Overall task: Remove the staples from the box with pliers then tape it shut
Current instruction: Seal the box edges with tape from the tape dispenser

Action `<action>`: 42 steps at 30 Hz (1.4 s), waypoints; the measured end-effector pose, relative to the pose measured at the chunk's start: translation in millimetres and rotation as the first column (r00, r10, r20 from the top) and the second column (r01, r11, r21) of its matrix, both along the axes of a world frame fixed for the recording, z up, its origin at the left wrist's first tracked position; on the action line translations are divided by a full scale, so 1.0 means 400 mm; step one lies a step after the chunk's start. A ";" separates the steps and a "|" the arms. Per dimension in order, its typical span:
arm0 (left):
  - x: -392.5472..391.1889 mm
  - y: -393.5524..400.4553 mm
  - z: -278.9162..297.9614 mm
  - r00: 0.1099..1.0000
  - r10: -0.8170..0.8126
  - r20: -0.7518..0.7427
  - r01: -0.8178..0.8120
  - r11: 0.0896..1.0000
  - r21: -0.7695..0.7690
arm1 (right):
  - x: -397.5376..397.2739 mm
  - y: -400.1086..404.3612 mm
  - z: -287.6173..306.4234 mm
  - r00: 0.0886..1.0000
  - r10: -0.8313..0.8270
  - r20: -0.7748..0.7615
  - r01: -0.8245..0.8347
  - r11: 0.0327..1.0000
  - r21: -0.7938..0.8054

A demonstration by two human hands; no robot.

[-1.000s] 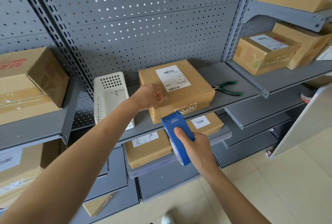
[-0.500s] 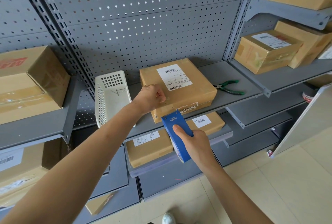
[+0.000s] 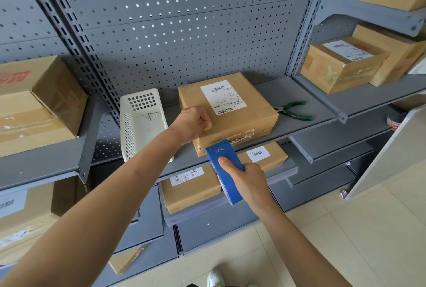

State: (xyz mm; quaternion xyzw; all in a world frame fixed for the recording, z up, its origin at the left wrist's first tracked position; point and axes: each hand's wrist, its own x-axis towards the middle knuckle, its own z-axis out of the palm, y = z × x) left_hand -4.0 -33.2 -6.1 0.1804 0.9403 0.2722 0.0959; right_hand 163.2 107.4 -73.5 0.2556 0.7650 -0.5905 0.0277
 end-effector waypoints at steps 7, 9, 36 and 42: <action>-0.005 0.003 -0.002 1.000 -0.010 0.005 0.010 1.000 -0.013 | -0.014 0.000 -0.006 1.000 -0.006 0.004 0.006 1.000 -0.005; -0.005 0.003 -0.004 1.000 -0.007 0.007 0.007 1.000 -0.011 | -0.020 0.000 -0.011 1.000 -0.002 0.006 0.002 1.000 -0.010; -0.004 -0.001 -0.018 0.986 -0.113 -0.126 0.103 0.991 -0.080 | -0.041 -0.003 -0.032 1.000 0.010 0.019 -0.009 1.000 -0.020; -0.005 -0.010 -0.036 0.988 -0.096 -0.122 0.096 0.995 -0.006 | -0.044 0.005 -0.024 0.998 0.047 0.041 -0.046 0.998 -0.038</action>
